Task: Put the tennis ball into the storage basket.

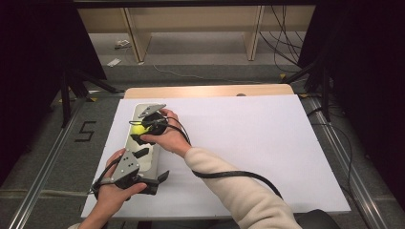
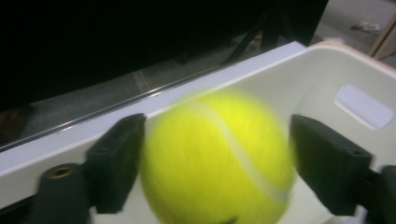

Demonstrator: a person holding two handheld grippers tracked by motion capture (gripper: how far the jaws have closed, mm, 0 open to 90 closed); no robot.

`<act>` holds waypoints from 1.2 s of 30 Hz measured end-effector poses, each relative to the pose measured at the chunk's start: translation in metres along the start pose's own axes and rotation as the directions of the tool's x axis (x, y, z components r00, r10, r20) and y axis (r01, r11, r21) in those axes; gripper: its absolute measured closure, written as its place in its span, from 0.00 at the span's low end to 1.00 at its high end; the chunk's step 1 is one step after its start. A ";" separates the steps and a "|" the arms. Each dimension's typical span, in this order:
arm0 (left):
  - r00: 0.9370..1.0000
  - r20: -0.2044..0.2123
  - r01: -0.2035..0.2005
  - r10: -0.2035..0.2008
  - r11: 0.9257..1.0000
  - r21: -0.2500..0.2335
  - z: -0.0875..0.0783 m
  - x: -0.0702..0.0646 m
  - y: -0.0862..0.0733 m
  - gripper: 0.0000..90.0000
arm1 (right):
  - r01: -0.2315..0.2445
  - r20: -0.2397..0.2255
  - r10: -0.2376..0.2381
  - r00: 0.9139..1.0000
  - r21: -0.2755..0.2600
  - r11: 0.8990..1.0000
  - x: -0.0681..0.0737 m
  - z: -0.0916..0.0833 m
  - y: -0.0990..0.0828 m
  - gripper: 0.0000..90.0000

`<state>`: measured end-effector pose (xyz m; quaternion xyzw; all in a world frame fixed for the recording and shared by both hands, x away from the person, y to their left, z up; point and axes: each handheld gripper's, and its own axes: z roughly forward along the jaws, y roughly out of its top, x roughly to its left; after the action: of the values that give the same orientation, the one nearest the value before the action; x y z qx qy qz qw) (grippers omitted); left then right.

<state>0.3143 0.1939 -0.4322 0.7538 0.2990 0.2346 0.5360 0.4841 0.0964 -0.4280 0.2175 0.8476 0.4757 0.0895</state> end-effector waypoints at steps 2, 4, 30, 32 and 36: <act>1.000 0.001 0.000 0.000 1.000 0.000 0.000 0.000 0.000 0.00 | 0.012 -0.007 -0.012 1.000 -0.003 1.000 -0.001 -0.002 0.003 0.17; 1.000 0.002 -0.001 0.001 1.000 0.001 0.000 0.000 0.000 0.00 | 0.017 -0.002 -0.017 1.000 -0.006 1.000 -0.002 -0.003 0.006 0.17; 1.000 0.001 0.000 0.000 1.000 0.005 0.001 -0.001 0.000 0.00 | -0.008 0.039 0.011 0.999 -0.058 0.998 -0.018 -0.052 -0.007 0.17; 1.000 0.001 0.000 0.000 1.000 0.005 0.001 -0.001 0.000 0.00 | -0.017 0.049 0.020 0.999 -0.063 0.998 -0.023 -0.059 -0.011 0.17; 1.000 0.000 0.002 -0.002 1.000 0.006 0.001 -0.001 -0.001 0.00 | -0.033 0.064 0.039 0.997 -0.083 0.996 -0.031 -0.075 -0.018 0.17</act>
<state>0.3143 0.1931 -0.4332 0.7551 0.3006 0.2329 0.5340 0.4802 0.0170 -0.4050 0.2443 0.8199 0.5043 0.1174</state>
